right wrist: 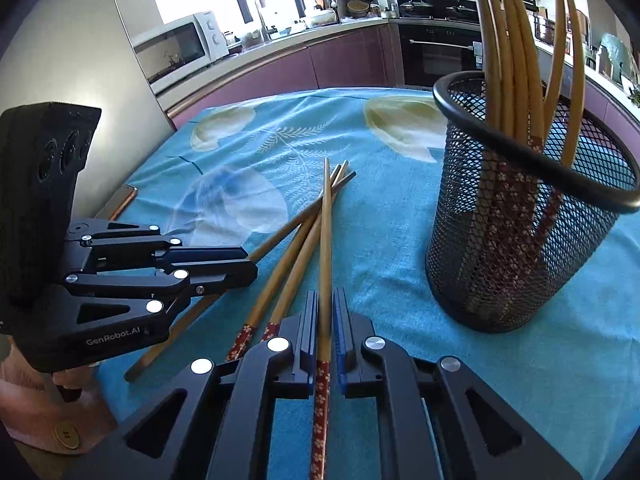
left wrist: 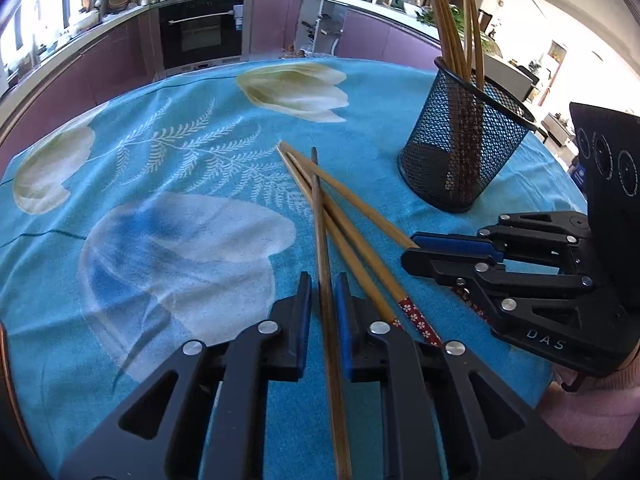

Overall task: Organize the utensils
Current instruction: 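Lift both chopsticks upright and carry them over the mesh cup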

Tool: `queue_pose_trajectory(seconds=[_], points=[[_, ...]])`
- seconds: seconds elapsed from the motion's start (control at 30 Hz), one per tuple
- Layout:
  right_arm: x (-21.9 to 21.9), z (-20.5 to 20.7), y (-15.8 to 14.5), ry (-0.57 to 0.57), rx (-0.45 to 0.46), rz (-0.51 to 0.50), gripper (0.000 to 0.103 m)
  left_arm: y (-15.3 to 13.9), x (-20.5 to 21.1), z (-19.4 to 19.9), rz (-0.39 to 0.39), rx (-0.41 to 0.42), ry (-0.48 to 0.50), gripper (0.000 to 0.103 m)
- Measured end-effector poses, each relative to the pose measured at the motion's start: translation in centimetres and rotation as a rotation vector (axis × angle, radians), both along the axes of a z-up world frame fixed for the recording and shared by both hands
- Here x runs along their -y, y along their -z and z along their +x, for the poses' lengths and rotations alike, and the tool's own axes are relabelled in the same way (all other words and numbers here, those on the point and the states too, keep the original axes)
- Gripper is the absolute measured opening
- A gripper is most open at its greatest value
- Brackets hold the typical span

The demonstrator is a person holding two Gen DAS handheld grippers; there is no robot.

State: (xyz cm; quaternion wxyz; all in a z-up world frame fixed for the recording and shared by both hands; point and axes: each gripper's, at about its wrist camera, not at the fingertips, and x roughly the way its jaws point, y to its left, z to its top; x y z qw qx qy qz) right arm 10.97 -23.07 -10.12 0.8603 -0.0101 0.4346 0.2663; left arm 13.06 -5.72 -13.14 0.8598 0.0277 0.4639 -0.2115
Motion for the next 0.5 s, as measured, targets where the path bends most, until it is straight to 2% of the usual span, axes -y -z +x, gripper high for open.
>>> queue_pose_trajectory(seconds=[0.07,0.13,0.23,0.27,0.3,0.5], points=[[0.1,0.3,0.0,-0.003,0.002,-0.002,0.01,0.0,0.1,0.4,-0.003,-0.004,0.012,0.02],[0.0,0.6,0.1,-0.004,0.003,-0.002,0.01,0.0,0.3,0.8,0.007,-0.001,0.02,0.02],[0.1,0.9,0.1,-0.004,0.002,0.009,0.009,-0.1,0.6,1.3,0.022,0.003,0.022,0.017],[0.2,1.0,0.0,-0.003,0.001,0.012,0.006,-0.1,0.6,1.4,0.027,0.002,0.017,0.01],[0.3,0.9,-0.1,-0.002,0.005,0.016,0.006,-0.1,0.6,1.5,0.031,0.002,0.011,0.009],[1.2,0.1,-2.0,-0.009,0.053,0.059,0.006,-1.6,0.1,0.8,-0.007,0.032,0.004,0.008]])
